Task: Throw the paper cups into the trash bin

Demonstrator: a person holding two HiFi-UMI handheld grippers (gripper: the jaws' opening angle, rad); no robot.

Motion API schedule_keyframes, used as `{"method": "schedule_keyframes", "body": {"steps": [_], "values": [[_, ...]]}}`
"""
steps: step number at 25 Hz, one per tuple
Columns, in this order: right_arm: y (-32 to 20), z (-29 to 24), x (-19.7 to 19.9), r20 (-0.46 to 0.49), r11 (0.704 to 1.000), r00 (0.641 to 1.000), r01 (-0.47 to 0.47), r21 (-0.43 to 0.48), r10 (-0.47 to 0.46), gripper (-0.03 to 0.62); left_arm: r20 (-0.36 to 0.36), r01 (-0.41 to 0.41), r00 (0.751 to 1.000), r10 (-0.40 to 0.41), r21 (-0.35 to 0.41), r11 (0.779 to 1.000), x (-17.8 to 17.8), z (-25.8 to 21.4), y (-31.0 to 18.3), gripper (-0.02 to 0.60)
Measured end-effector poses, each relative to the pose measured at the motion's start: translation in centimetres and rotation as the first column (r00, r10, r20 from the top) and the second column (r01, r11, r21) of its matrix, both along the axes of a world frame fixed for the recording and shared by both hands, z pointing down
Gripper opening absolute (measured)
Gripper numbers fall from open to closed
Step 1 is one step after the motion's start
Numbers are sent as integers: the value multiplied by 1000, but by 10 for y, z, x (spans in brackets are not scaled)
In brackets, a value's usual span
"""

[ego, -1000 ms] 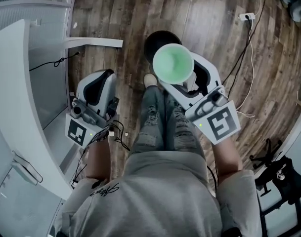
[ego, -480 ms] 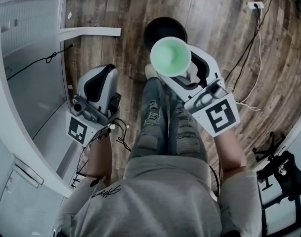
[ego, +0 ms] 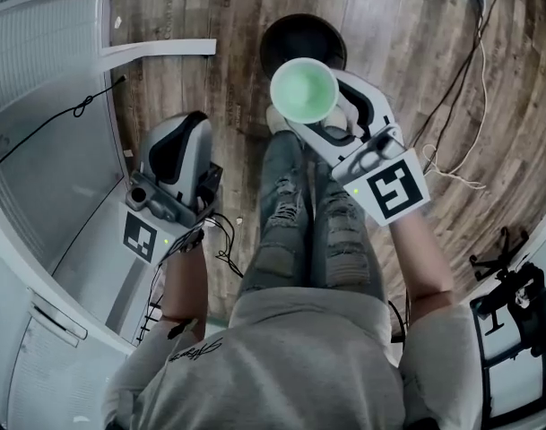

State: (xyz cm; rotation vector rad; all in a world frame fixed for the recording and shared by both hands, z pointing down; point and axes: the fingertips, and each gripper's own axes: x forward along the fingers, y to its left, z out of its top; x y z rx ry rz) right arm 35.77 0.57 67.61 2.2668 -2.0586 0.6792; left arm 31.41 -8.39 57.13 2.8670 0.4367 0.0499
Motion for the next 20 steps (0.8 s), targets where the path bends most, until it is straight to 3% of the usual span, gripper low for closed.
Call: {"method": "schedule_keyframes", "body": {"steps": [14,20], "values": [[-10,89,4,13,996,1000,-4,-84,5,282,47,-7,999,9,-45,999,-2,40,7,3],[-7,136,6,36,987,999,17,-161,-11,282,75,-14,997,19,-66,998,-4,62,11,3]]}}
